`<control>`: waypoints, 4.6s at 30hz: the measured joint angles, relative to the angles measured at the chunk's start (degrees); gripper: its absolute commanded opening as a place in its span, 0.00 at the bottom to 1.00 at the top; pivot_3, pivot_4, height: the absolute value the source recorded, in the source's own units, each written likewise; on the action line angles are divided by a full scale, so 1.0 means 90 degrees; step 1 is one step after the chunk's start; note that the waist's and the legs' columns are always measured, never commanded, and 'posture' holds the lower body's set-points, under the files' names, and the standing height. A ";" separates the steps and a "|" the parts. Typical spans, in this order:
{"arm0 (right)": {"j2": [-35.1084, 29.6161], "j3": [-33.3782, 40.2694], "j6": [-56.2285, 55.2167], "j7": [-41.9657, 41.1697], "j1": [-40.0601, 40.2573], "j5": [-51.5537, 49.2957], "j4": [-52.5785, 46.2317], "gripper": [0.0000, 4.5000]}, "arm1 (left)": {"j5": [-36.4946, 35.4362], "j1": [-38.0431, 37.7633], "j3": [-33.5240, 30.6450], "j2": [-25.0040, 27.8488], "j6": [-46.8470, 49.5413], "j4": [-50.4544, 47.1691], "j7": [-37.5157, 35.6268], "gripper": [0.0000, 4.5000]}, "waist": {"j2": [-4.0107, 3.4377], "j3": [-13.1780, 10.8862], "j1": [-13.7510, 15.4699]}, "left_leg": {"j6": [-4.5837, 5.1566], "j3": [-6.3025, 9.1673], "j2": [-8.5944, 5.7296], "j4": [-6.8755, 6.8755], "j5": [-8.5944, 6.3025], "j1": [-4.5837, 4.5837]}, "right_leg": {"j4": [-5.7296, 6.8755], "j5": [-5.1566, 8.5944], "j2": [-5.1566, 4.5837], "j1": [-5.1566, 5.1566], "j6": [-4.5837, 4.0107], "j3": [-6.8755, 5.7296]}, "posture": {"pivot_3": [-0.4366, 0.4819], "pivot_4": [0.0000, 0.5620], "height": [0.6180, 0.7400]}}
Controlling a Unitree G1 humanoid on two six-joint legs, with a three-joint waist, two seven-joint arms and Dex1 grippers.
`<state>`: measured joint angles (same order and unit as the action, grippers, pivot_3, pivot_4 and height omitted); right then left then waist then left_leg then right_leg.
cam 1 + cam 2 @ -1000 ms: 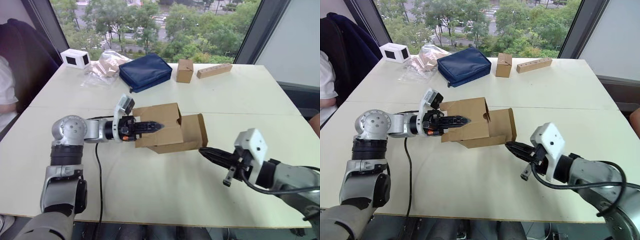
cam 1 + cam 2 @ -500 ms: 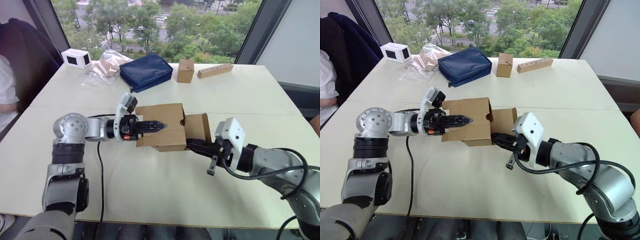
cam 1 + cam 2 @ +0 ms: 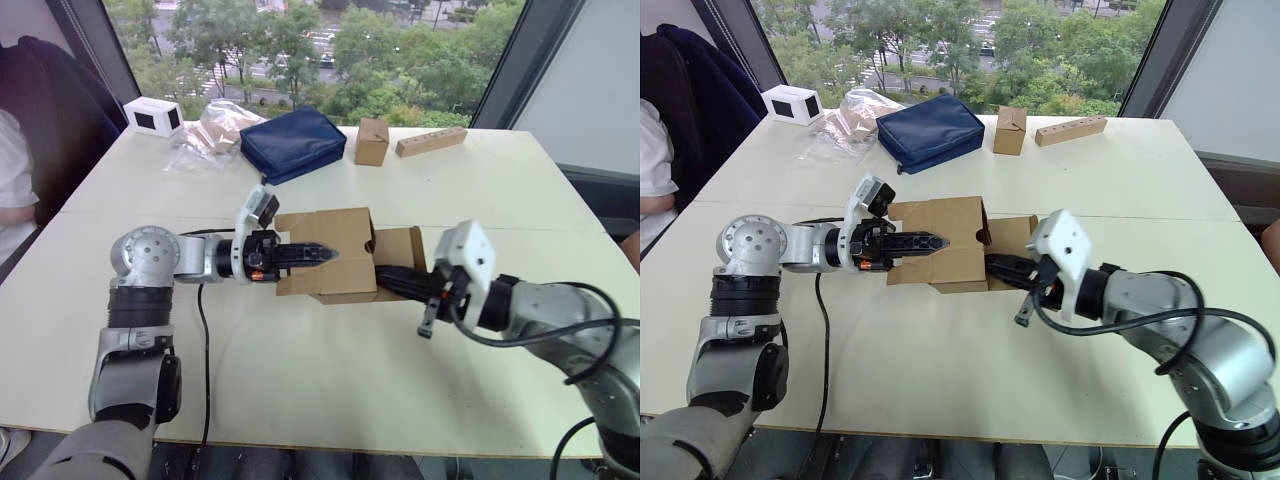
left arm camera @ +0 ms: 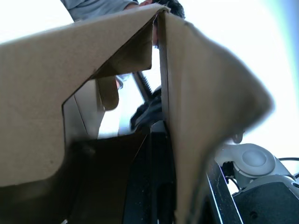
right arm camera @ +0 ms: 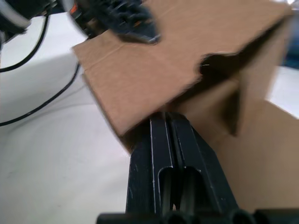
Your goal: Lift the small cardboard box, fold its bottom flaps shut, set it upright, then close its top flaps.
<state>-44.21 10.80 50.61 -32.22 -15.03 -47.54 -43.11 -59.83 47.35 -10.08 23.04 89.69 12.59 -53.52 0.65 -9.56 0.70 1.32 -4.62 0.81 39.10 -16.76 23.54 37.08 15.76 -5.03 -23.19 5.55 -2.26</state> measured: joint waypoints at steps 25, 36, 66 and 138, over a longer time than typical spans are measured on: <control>0.1799 0.1807 -0.0168 0.3092 0.1257 -0.5646 0.2349 0.99 | -0.0354 0.0011 -0.0048 0.0120 0.0002 -0.0235 0.0006 0.00 | -0.0003 0.0000 -0.0043 | 0.0001 -0.0002 0.0005 -0.0004 -0.0001 -0.0001 | -0.0001 0.0000 -0.0005 0.0000 -0.0001 0.0003 | 0.48 0.27 1.00; 0.2120 0.1076 -0.0627 0.3299 0.1574 -0.6133 0.1911 0.99 | -0.0494 0.0010 -0.0057 0.0122 -0.0009 -0.0280 0.0096 0.00 | -0.0004 0.0000 -0.0047 | 0.0004 -0.0001 0.0005 -0.0005 -0.0002 0.0000 | -0.0001 0.0001 -0.0006 -0.0001 -0.0001 0.0003 | 0.48 0.27 1.00; 0.1555 0.0542 -0.1378 0.3643 0.1801 -0.6609 0.0843 0.41 | -0.0494 -0.0016 -0.0037 0.0054 -0.0140 -0.0281 0.0161 0.00 | -0.0003 0.0000 -0.0043 | 0.0005 -0.0001 0.0006 -0.0007 -0.0003 0.0000 | -0.0007 0.0011 -0.0012 -0.0002 -0.0021 0.0003 | 0.48 0.27 1.00; 0.0811 0.0298 -0.1658 0.3539 0.1630 -0.5790 0.0552 0.26 | -0.0495 -0.0160 -0.0029 -0.0006 -0.0148 -0.0404 0.0214 0.00 | -0.0002 -0.0001 -0.0016 | 0.0006 0.0000 0.0006 -0.0011 -0.0005 0.0004 | -0.0018 0.0014 -0.0020 -0.0003 -0.0026 0.0002 | 0.48 0.27 1.00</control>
<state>-36.91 13.48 35.69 -0.37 -0.36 -99.66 -38.14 -64.28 45.91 -10.34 22.98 88.36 8.95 -51.60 0.63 -9.57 0.56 1.37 -4.62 0.86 39.01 -16.81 23.57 36.91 15.89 -5.21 -23.22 5.31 -2.24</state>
